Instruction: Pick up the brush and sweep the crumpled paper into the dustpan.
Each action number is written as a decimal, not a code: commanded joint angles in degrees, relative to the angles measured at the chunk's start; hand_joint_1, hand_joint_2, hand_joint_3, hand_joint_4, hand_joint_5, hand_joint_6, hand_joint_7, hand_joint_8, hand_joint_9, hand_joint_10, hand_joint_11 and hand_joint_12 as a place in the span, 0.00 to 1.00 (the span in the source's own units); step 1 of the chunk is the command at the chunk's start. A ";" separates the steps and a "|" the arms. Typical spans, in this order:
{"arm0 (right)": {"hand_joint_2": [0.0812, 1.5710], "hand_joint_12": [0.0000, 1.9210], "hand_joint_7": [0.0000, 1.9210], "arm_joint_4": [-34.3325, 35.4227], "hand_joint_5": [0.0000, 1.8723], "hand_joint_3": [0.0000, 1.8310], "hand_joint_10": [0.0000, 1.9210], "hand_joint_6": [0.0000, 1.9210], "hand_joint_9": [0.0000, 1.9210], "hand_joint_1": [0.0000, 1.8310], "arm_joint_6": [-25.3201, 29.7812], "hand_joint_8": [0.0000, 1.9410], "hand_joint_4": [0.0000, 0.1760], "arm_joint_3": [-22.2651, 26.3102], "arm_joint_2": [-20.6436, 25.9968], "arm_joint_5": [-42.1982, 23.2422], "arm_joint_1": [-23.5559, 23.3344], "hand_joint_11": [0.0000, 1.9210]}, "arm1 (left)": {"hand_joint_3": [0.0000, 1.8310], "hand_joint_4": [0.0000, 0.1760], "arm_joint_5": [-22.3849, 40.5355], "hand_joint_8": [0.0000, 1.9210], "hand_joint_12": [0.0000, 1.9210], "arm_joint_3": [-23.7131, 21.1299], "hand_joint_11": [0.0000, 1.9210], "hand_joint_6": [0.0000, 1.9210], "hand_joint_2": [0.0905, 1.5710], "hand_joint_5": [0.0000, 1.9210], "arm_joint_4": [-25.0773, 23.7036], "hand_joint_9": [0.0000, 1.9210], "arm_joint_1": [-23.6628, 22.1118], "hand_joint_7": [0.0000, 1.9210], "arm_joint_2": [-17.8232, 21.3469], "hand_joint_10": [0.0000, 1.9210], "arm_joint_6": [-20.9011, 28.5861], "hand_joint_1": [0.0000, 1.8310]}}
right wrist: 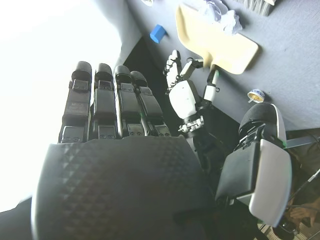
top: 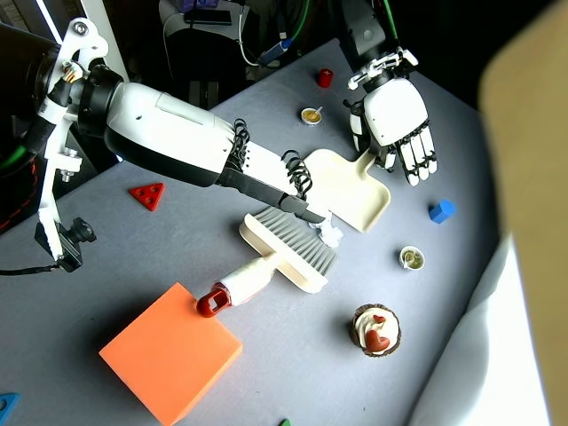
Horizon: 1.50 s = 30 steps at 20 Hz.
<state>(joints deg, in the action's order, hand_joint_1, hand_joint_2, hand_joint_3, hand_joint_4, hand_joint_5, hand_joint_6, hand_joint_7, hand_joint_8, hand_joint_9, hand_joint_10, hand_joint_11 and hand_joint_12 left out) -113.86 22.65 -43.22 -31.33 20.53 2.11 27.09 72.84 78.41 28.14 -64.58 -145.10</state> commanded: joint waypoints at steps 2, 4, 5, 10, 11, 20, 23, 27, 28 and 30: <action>0.53 0.01 0.04 -2.43 0.03 0.00 0.00 0.00 0.05 0.00 0.03 0.00 0.00 0.25 0.60 3.01 -1.15 0.05 | 0.00 0.00 3.54 0.00 0.06 -0.03 0.11 0.45 0.67 0.54 -2.49 0.13 -0.27 0.16 -0.05 0.00 -0.19 0.63; 0.53 0.01 0.05 -2.48 0.04 0.00 0.00 0.00 0.05 0.00 0.03 0.00 0.00 0.28 0.60 3.11 -1.14 0.05 | 0.00 0.00 3.96 0.00 0.06 -0.40 0.10 0.46 0.68 0.54 -2.55 0.11 -0.39 0.14 -0.05 0.00 -0.19 0.63; 0.53 0.01 0.05 -2.49 0.04 0.00 0.00 0.00 0.05 0.00 0.03 0.00 0.00 0.29 0.60 3.13 -1.14 0.05 | 0.00 0.00 4.04 0.00 0.06 -0.53 0.11 0.44 0.67 0.55 -2.66 0.12 -0.51 0.15 -0.04 0.00 -0.19 0.64; 0.64 0.00 0.01 -2.49 0.00 0.01 0.00 0.00 0.04 0.25 0.03 0.00 0.00 0.39 0.60 3.22 -1.10 0.05 | 0.00 0.00 4.16 0.00 0.07 -0.46 0.10 0.42 0.67 0.56 -3.69 0.13 -1.10 0.16 0.00 0.00 -0.20 0.63; 0.63 0.01 0.01 -2.49 0.00 0.00 0.00 0.00 0.04 0.36 0.03 0.00 0.00 0.47 0.60 3.29 -1.08 0.06 | 0.00 0.00 4.04 0.00 0.06 -0.30 0.08 0.44 0.67 0.55 -3.99 0.12 -1.30 0.15 -0.01 0.00 -0.22 0.63; 0.63 0.01 0.06 -3.72 0.07 0.00 0.00 0.00 0.06 0.65 -8.42 0.00 0.00 9.78 0.67 18.64 1.63 0.07 | 0.00 0.00 0.54 0.00 0.08 1.94 0.09 0.44 0.67 0.55 -6.71 0.12 -3.78 0.15 -0.57 0.00 -0.23 0.62; 0.62 0.01 0.07 -3.65 0.07 0.00 0.00 0.00 0.06 0.69 -10.57 0.00 0.00 13.07 -0.33 27.40 3.39 0.07 | 0.00 0.00 -0.66 0.00 0.09 2.76 0.09 0.43 0.67 0.56 -6.92 0.12 -4.35 0.16 -0.86 0.00 -0.23 0.63; 0.61 0.02 0.07 -3.64 0.06 0.00 0.01 0.00 0.09 0.72 -11.11 0.00 0.00 13.04 -5.10 41.48 6.70 0.09 | 0.00 0.00 -2.55 0.00 0.09 4.25 0.08 0.44 0.67 0.55 -7.57 0.12 -5.54 0.16 -1.62 0.00 -0.23 0.62; 0.61 0.03 0.08 -3.64 0.07 0.00 0.01 0.00 0.09 0.70 -11.11 0.00 0.00 12.44 -6.59 45.23 7.56 0.11 | 0.00 0.00 -3.00 0.00 0.09 4.73 0.08 0.43 0.67 0.56 -7.70 0.12 -5.83 0.16 -1.93 0.00 -0.23 0.62; 0.61 0.03 0.08 -3.63 0.08 0.00 0.00 0.00 0.09 0.70 -11.10 0.00 0.00 10.86 -9.58 50.09 9.30 0.11 | 0.00 0.00 -3.43 0.00 0.10 5.55 0.09 0.43 0.67 0.56 -7.86 0.13 -6.40 0.16 -2.62 0.00 -0.22 0.62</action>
<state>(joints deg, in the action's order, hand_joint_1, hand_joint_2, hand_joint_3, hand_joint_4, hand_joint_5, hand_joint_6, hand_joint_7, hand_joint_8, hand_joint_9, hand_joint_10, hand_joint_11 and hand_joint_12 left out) -112.36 12.14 -32.93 -42.15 65.63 12.64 20.75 78.22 72.47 22.20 -67.70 -145.05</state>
